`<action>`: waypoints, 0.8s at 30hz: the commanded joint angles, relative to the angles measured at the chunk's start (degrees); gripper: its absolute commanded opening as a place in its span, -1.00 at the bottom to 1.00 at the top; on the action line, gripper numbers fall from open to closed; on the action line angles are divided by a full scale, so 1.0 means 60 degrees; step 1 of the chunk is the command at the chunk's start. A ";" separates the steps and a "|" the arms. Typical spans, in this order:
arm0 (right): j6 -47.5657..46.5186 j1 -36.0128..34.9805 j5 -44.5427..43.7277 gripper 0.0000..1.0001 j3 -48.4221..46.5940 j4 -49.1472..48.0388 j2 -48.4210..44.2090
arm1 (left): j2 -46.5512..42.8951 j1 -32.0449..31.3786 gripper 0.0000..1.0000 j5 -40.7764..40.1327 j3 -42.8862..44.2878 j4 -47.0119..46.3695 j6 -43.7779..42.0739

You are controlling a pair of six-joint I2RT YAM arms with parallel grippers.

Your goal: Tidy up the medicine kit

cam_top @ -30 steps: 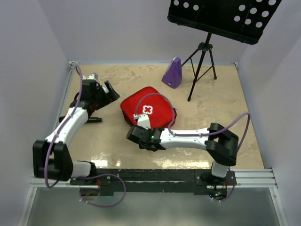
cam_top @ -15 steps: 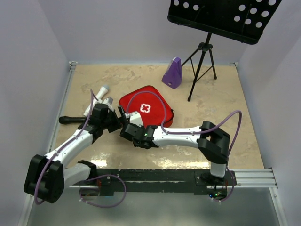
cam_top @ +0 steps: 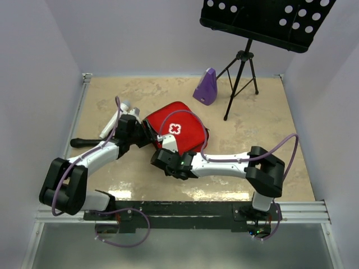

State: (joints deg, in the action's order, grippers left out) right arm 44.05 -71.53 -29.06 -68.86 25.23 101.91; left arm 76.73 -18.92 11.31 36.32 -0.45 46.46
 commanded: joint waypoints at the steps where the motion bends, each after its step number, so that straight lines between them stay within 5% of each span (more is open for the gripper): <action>1: 0.0596 -0.0135 0.0053 -1.00 0.0899 0.0965 -0.0811 | 0.0746 0.0252 0.01 -0.1460 0.0524 -0.0057 -0.0404; 7: 0.1036 -0.0149 0.0097 -1.00 0.1983 0.1199 -0.1852 | 0.1493 0.0487 -0.99 -0.1358 0.0891 -0.0101 -0.0609; 24: 0.2121 0.0114 0.0213 -1.00 0.3186 0.2182 -0.2834 | 0.2226 0.1687 -1.00 -0.0772 0.1798 0.0060 -0.1238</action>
State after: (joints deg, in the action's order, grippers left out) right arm 55.83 -70.19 -30.41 -52.97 22.02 85.95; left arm 86.98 -15.57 23.90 44.73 0.16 48.25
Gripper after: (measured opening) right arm 0.016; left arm 0.116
